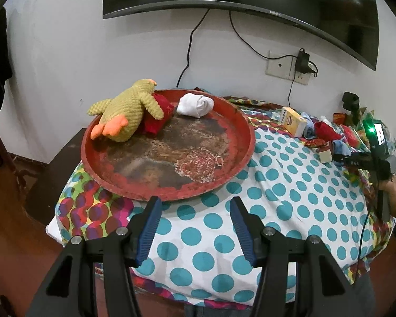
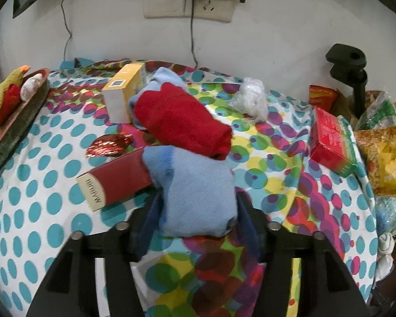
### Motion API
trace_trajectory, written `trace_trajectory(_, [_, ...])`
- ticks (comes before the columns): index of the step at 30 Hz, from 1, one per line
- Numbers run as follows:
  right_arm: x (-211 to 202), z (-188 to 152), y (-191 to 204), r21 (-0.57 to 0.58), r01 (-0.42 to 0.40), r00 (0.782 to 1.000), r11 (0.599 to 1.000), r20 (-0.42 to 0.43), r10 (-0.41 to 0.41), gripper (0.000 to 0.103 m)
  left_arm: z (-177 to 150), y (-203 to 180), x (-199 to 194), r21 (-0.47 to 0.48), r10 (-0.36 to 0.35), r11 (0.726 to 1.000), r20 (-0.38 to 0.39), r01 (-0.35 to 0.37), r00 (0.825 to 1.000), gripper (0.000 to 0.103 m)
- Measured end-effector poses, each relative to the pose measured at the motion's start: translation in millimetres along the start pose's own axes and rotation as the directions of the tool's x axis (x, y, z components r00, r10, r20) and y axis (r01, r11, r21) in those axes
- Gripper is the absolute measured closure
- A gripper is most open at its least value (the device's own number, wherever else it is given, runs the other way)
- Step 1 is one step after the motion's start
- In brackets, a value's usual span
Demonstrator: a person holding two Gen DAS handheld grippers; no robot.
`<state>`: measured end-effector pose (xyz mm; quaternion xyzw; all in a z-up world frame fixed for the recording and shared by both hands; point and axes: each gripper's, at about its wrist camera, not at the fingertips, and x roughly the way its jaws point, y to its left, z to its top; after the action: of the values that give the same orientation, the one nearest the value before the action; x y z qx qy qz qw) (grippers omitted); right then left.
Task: Organize objects
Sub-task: 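Carry the blue sock onto the red tray and open the right gripper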
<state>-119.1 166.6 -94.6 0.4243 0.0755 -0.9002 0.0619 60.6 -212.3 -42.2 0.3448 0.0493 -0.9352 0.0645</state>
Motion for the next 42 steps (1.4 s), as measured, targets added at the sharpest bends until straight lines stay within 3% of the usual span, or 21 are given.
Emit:
trace_trajectory(8, [-15, 2, 8, -0.018, -0.001, 1.0, 1.0, 0.001, 0.001, 0.067, -1, -2, 3, 0.015, 0.009, 1.0, -0.012, -0.009, 1.0, 0.048])
trace_trajectory(15, [-37, 0, 6, 0.039, -0.012, 1.0, 0.999, 0.015, 0.011, 0.067, -1, -2, 2, -0.003, -0.001, 1.0, -0.013, 0.001, 1.0, 0.048])
trace_trajectory(20, [-75, 18, 24, 0.036, -0.08, 0.994, 0.996, 0.078, 0.077, 0.067, 1, 2, -1, -0.013, 0.004, 1.0, 0.004, -0.004, 1.0, 0.048])
trace_trajectory(26, [-94, 68, 112, -0.078, -0.254, 0.959, 0.964, 0.112, 0.262, 0.067, 4, 14, -5, -0.066, -0.003, 0.998, 0.014, 0.004, 1.0, 0.048])
trace_trajectory(32, [-73, 112, 224, -0.165, -0.418, 0.902, 0.893, 0.045, 0.43, 0.067, 5, 21, -5, -0.071, 0.017, 0.997, 0.014, -0.016, 1.0, 0.048])
trace_trajectory(36, [-48, 129, 289, -0.228, -0.438, 0.895, 0.87, -0.026, 0.444, 0.067, 5, 25, -6, -0.075, 0.024, 0.997, 0.023, -0.022, 0.999, 0.048])
trace_trajectory(42, [-6, 145, 334, -0.277, -0.427, 0.904, 0.86, -0.119, 0.411, 0.067, 4, 32, 0, -0.103, 0.009, 0.995, -0.002, -0.009, 1.0, 0.048])
